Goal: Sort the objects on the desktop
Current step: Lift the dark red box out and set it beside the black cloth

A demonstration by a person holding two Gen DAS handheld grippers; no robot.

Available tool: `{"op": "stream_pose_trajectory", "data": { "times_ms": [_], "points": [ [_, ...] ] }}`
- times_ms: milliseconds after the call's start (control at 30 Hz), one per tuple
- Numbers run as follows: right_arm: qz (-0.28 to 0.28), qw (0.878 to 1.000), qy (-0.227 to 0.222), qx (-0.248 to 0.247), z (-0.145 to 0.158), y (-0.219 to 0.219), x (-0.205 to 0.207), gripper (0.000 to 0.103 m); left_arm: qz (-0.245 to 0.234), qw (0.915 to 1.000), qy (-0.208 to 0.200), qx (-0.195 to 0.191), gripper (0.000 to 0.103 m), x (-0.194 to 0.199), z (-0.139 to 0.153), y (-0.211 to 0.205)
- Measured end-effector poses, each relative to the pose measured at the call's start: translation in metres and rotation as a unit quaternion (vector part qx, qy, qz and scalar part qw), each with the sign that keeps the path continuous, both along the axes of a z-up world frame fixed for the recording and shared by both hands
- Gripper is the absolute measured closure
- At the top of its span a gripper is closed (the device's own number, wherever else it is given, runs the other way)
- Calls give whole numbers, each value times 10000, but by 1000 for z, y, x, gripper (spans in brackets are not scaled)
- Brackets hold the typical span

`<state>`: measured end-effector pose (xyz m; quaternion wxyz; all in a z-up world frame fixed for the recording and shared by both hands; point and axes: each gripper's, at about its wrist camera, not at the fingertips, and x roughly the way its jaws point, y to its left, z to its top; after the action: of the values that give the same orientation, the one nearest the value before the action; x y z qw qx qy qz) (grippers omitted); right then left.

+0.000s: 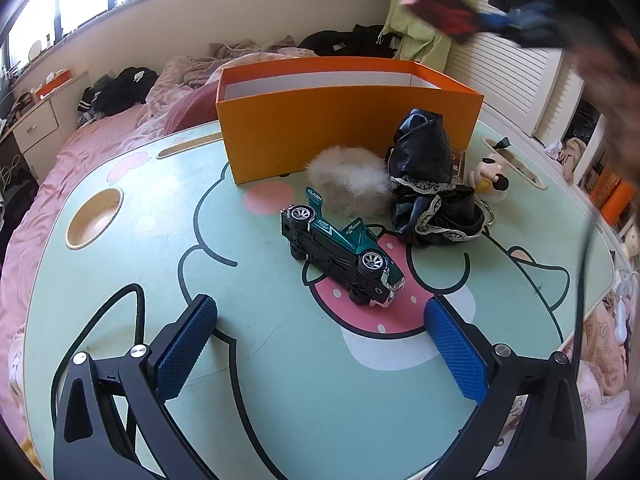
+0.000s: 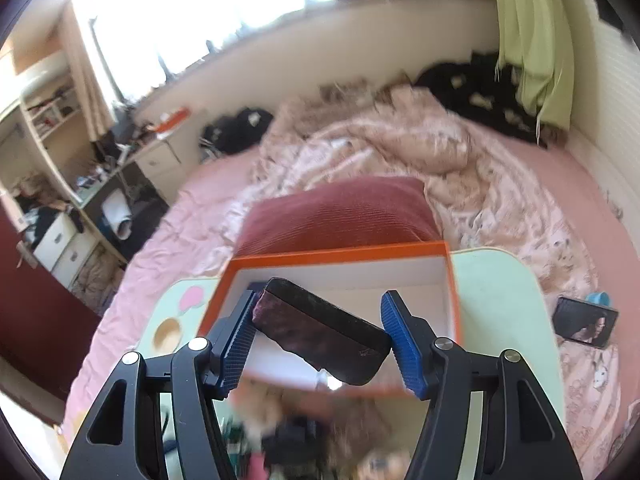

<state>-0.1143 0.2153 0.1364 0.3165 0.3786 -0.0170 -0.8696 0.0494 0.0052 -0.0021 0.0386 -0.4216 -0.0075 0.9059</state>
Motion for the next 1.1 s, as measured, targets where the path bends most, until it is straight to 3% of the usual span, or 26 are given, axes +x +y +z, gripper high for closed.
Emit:
{"op": "stream_pose_trajectory", "data": {
  "times_ms": [200, 433, 500, 600, 667, 933, 1000, 1100],
  "points": [
    [418, 9971, 17, 638, -46, 22, 67, 41, -1, 10000, 0, 1, 0, 1, 0, 0],
    [444, 9950, 10, 894, -93, 22, 74, 40, -1, 10000, 1, 2, 0, 1, 0, 0],
    [329, 9968, 288, 674, -90, 25, 76, 39, 1, 10000, 2, 2, 0, 1, 0, 0],
    [-61, 9967, 749, 308, -82, 41, 89, 14, 3, 10000, 2, 4, 0, 1, 0, 1],
    [-74, 9948, 978, 274, -80, 46, 101, 13, 3, 10000, 3, 1, 0, 1, 0, 1],
    [-28, 9832, 1506, 1029, -106, 57, 146, 12, 7, 10000, 5, 1, 0, 2, 0, 0],
    [-38, 9833, 1450, 1098, -112, 57, 143, 10, 7, 10000, 5, 2, 0, 2, 0, 0],
    [17, 9876, 968, 1231, -126, 49, 130, 8, 6, 10000, 8, 5, 0, 2, 0, 1]
  ]
}}
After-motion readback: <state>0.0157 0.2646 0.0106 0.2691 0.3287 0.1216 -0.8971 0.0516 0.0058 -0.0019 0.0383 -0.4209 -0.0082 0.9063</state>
